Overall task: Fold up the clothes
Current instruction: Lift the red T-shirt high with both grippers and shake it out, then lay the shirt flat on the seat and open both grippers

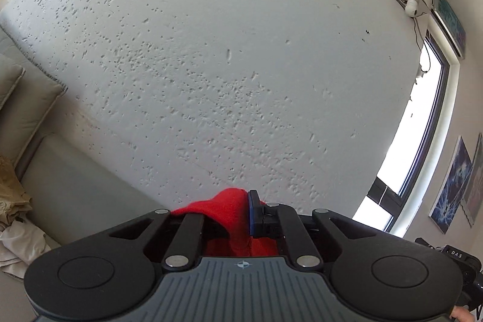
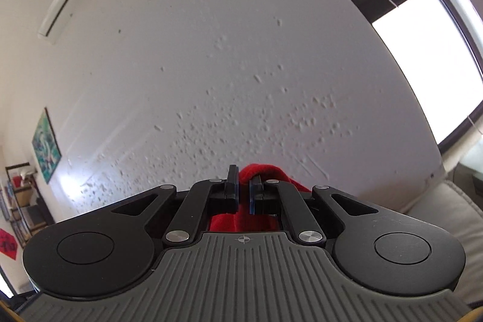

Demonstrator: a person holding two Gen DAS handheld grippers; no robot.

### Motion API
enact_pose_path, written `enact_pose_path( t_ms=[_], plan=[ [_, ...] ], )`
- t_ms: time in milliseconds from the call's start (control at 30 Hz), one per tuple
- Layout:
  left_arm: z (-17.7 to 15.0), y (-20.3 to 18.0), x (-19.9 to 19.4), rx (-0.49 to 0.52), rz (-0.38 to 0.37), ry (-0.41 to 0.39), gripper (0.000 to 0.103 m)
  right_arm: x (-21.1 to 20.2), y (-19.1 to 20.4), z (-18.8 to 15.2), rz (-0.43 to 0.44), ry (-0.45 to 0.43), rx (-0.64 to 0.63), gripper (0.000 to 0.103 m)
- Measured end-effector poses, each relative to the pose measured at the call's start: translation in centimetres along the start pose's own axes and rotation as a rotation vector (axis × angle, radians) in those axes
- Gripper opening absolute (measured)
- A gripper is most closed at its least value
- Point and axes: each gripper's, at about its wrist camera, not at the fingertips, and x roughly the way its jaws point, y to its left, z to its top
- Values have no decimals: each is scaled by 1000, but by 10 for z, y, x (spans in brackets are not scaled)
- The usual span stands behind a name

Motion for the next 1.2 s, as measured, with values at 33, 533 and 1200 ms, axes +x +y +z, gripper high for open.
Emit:
enact_pose_path(
  t_ms=[33, 533, 1200],
  plan=[
    [-9, 3, 2, 4, 8, 22, 7, -5, -4, -5, -2, 5, -12, 6],
    [-288, 153, -32, -261, 395, 473, 6, -53, -173, -285, -297, 518, 197, 6],
    [-327, 135, -87, -268, 525, 590, 50, -133, -176, -329, -256, 774, 442, 68]
  ],
)
